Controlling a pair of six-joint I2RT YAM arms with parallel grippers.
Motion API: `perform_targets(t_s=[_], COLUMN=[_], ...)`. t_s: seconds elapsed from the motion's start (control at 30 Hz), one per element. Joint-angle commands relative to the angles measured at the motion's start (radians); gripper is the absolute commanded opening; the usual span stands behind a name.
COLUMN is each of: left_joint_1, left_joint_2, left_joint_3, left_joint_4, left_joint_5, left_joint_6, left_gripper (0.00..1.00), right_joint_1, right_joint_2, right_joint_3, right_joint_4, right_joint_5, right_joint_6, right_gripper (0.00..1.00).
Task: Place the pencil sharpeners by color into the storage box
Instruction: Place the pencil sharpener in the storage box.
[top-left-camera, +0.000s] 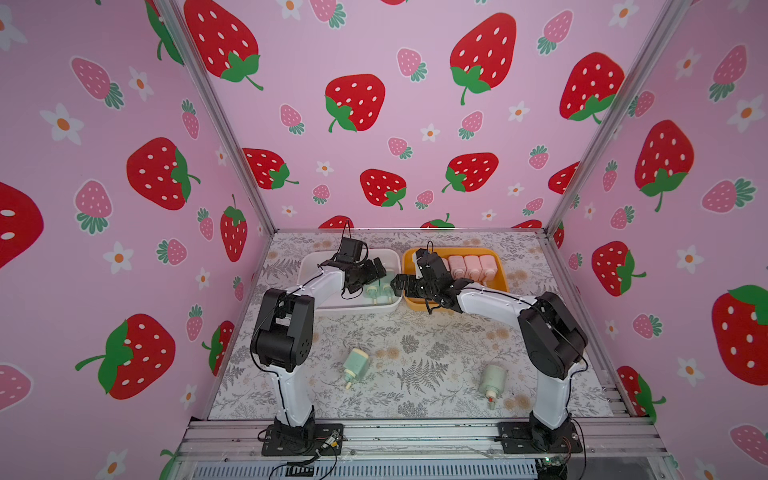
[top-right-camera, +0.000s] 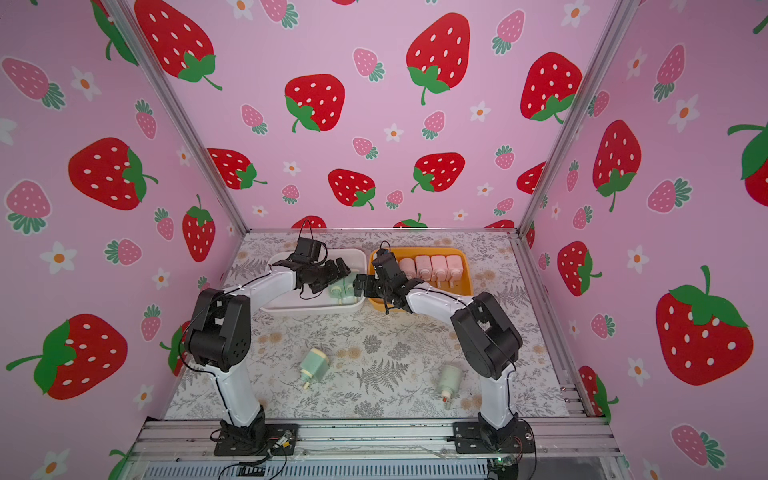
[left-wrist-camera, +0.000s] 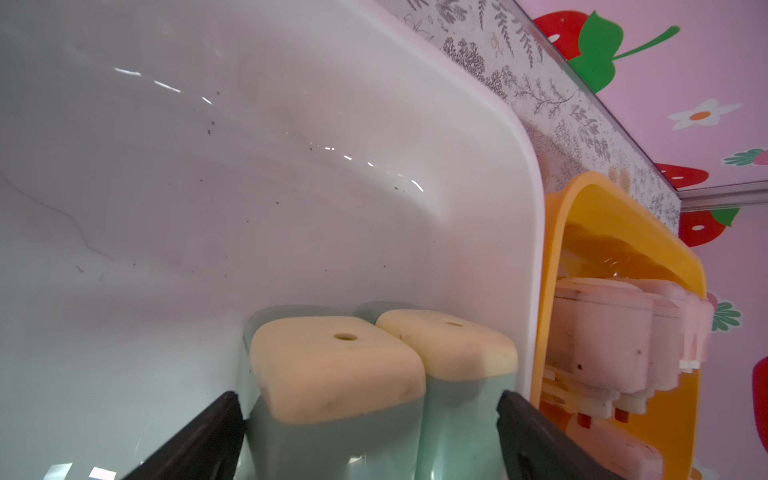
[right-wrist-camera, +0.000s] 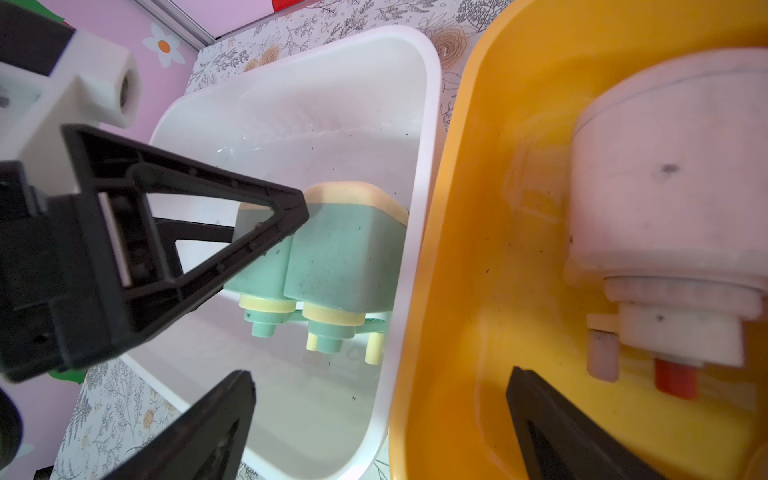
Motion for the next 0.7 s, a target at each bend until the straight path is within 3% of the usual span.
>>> perform_targets(t_s=[0.0, 0.67], left_joint_1=[-0.003, -0.001], left_joint_2=[0.016, 0.013], left_joint_3=[-0.008, -0.042], left_joint_4=[0.026, 0.072], left_joint_5=[0.036, 0.026], left_joint_6=[-0.008, 0.017], left_gripper=[1.00, 1.00], right_joint_1=[0.001, 0.002], right_joint_2=[-0.043, -0.052], right_joint_3=[-0.010, -0.013], right_joint_4=[-0.003, -0.010], right_joint_5=[-0.004, -0.010], right_joint_6=[0.000, -0.008], right_gripper=[1.00, 1.00])
